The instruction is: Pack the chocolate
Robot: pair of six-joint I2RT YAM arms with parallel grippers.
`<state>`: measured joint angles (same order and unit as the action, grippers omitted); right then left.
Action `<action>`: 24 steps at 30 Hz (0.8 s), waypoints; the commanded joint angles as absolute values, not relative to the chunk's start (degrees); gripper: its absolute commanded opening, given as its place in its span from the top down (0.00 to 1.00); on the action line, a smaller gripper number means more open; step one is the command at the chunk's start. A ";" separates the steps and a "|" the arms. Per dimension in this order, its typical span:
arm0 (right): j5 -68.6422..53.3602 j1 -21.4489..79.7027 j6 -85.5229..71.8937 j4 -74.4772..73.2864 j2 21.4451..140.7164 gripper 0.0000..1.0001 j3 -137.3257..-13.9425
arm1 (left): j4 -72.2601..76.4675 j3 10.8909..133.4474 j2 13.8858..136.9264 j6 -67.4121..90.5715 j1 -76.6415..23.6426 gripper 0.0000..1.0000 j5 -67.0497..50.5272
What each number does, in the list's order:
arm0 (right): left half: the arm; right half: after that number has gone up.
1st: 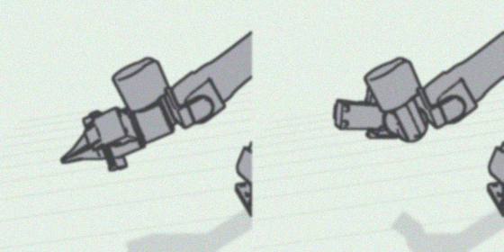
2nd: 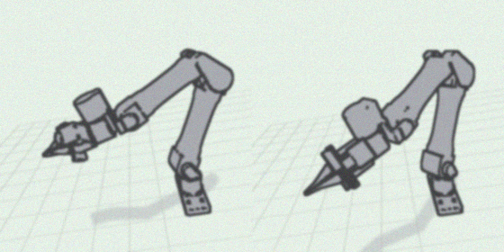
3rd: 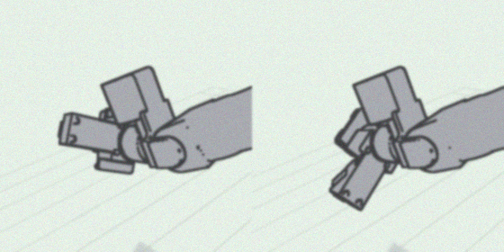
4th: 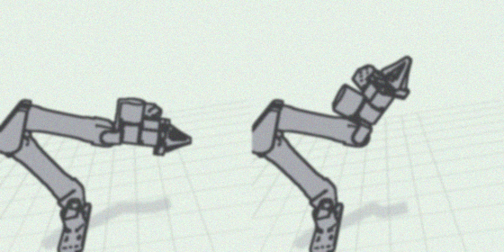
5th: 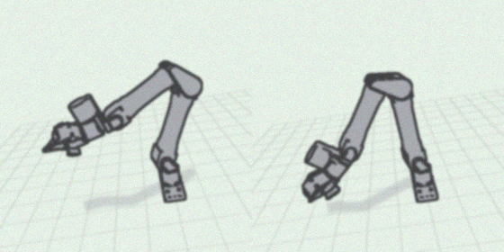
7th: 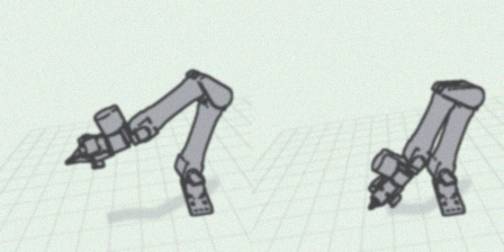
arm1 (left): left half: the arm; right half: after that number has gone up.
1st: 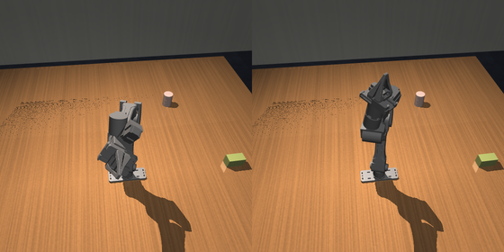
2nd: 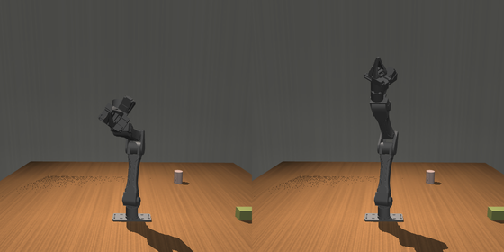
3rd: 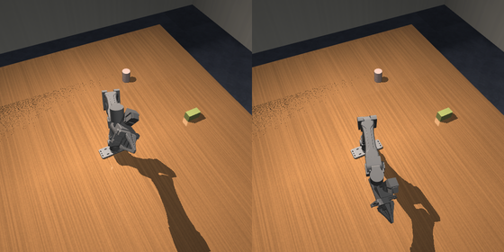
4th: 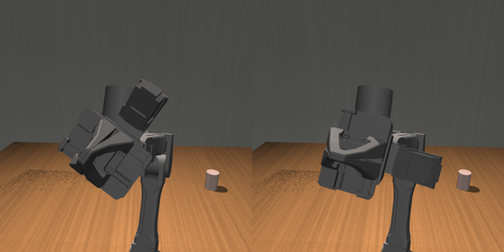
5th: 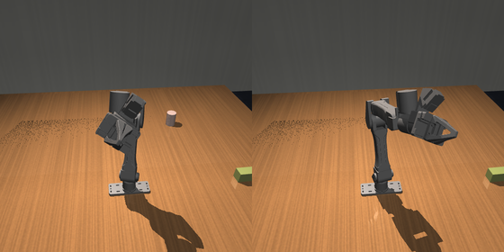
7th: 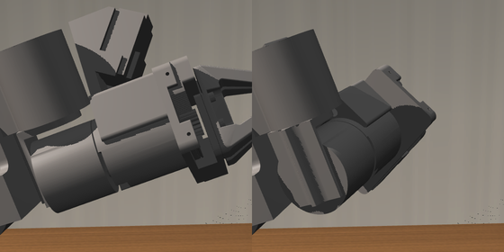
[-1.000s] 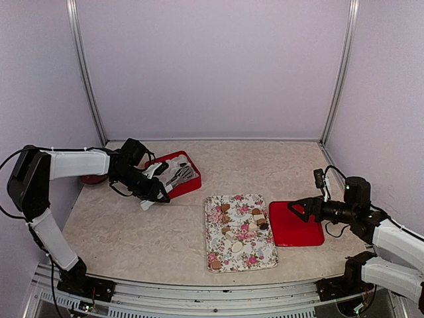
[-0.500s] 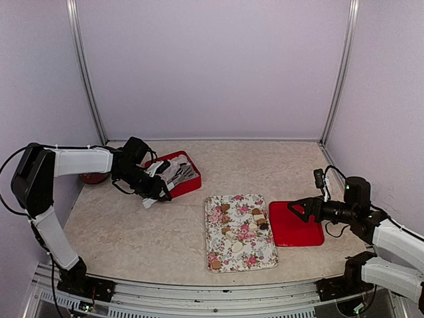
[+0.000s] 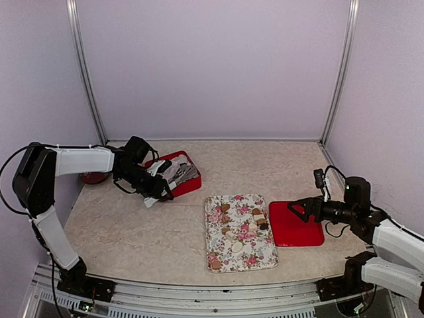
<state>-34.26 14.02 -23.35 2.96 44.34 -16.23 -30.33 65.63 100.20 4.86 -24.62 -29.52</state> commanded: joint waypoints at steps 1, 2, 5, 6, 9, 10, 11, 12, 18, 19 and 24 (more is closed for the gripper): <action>-34.21 13.03 -22.77 4.10 43.95 0.00 -16.35 | -28.58 67.24 98.25 4.63 -24.83 0.61 -28.85; -34.19 13.01 -22.83 4.04 43.90 0.00 -16.41 | -28.57 67.37 97.50 4.82 -24.79 0.61 -28.38; -34.34 13.01 -22.85 4.02 43.86 0.00 -16.52 | -29.44 67.79 94.80 5.17 -24.78 0.61 -26.30; -34.36 13.02 -22.85 3.97 43.86 0.00 -16.57 | -29.89 67.91 93.69 5.25 -24.88 0.61 -25.61; -34.44 13.01 -22.96 3.95 43.86 0.00 -16.73 | -31.51 68.25 90.45 5.45 -25.80 0.61 -23.63; -34.45 13.05 -22.94 3.95 43.90 0.00 -16.74 | -32.03 68.30 89.52 5.57 -26.37 0.61 -23.04; -34.53 13.02 -22.94 3.96 43.94 0.00 -16.78 | -32.72 68.42 88.58 5.62 -27.09 0.61 -22.50; -34.58 13.04 -22.94 4.02 44.01 0.00 -16.87 | -33.60 68.58 87.80 5.64 -28.18 0.61 -21.70; -34.70 13.09 -23.03 3.96 43.99 0.00 -16.96 | -37.60 68.25 83.92 4.75 -38.12 0.60 -16.06; -34.71 13.08 -23.04 3.88 43.95 0.00 -16.97 | -37.84 67.95 83.32 5.02 -39.70 0.60 -15.13; -34.80 13.01 -23.25 3.64 43.50 0.00 -16.96 | -37.14 63.92 81.36 7.17 -48.46 0.59 -11.48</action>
<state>-34.28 14.02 -23.38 2.96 44.31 -16.23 -36.45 66.81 83.64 5.78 -43.75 -15.81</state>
